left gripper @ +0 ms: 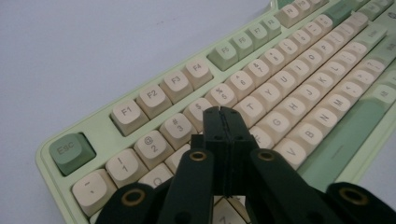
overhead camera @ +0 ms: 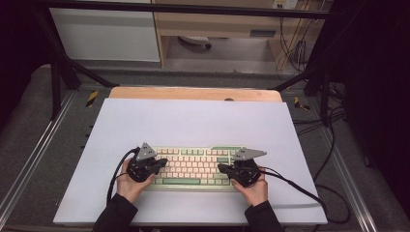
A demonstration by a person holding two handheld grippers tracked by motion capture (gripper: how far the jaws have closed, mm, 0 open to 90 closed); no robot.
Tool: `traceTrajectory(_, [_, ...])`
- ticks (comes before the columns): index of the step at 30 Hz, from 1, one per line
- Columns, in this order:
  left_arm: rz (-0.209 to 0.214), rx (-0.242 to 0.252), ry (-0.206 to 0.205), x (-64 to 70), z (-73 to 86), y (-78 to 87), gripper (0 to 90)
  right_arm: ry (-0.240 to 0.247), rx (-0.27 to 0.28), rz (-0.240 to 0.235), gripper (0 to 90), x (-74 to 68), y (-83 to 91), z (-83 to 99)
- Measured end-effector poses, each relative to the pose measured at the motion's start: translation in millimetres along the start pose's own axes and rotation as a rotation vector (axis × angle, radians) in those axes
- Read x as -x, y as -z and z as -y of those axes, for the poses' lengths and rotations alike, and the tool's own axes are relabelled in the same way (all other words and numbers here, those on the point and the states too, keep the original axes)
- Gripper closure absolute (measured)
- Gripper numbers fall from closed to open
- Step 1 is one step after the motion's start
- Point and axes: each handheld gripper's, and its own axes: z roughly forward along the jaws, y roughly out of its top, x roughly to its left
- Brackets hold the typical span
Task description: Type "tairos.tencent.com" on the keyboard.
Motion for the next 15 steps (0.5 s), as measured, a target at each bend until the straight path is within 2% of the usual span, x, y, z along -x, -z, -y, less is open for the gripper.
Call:
traceTrajectory(7, [-0.016,-0.009,-0.004,-0.3,0.8,-6.4,89.9,-0.001,0.000,-0.001,90.0,-0.1,-0.1,0.0])
traceTrajectory(15, [-0.016,-0.010,-0.006,-0.6,2.0,-9.6,89.9,-0.001,0.000,-0.001,90.0,-0.2,0.1,0.0])
